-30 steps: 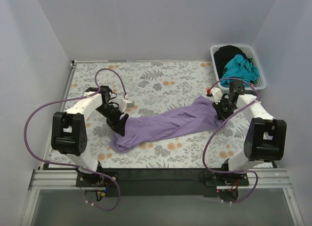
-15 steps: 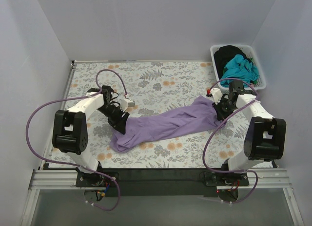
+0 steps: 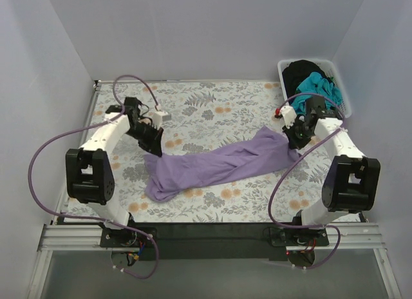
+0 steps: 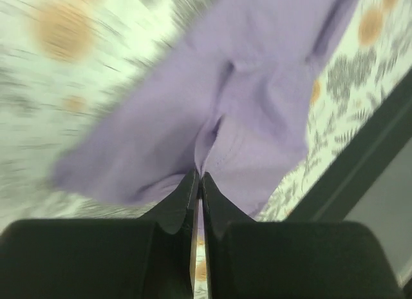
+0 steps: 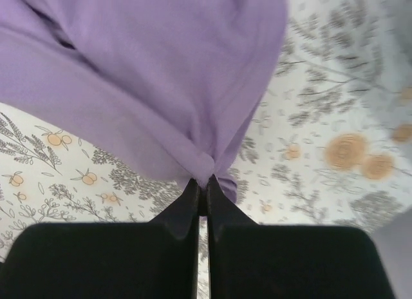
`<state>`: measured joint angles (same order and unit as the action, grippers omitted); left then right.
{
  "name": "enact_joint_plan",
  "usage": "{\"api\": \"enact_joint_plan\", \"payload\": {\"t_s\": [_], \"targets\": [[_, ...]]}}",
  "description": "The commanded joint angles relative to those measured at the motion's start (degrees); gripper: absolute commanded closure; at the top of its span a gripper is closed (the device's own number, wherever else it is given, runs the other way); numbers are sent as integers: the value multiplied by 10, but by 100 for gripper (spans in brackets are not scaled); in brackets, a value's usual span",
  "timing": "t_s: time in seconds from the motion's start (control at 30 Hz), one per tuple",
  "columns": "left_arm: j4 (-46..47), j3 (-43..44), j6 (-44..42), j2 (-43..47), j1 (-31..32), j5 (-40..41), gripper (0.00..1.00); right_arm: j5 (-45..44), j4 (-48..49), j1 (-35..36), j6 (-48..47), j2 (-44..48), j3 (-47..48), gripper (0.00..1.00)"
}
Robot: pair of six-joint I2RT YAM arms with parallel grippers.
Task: Fold and stack the t-shirts
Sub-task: Flatten the tshirt out
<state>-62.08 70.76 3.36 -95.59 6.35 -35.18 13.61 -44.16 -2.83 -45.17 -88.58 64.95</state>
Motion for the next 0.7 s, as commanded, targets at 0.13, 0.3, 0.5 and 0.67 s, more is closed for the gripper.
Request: {"api": "enact_joint_plan", "payload": {"t_s": [0.13, 0.3, 0.5, 0.67], "targets": [[32, 335, 135, -16, -113, 1, 100, -17, -21, 0, 38, -24, 318, 99], [113, 500, 238, -21, -136, 57, 100, -42, -17, -2, 89, -70, 563, 99], [289, 426, 314, 129, -161, 136, 100, -63, 76, -4, 135, -7, 603, 99], [347, 431, 318, 223, -162, 221, 100, -61, 162, -3, 145, 124, 501, 99]]}}
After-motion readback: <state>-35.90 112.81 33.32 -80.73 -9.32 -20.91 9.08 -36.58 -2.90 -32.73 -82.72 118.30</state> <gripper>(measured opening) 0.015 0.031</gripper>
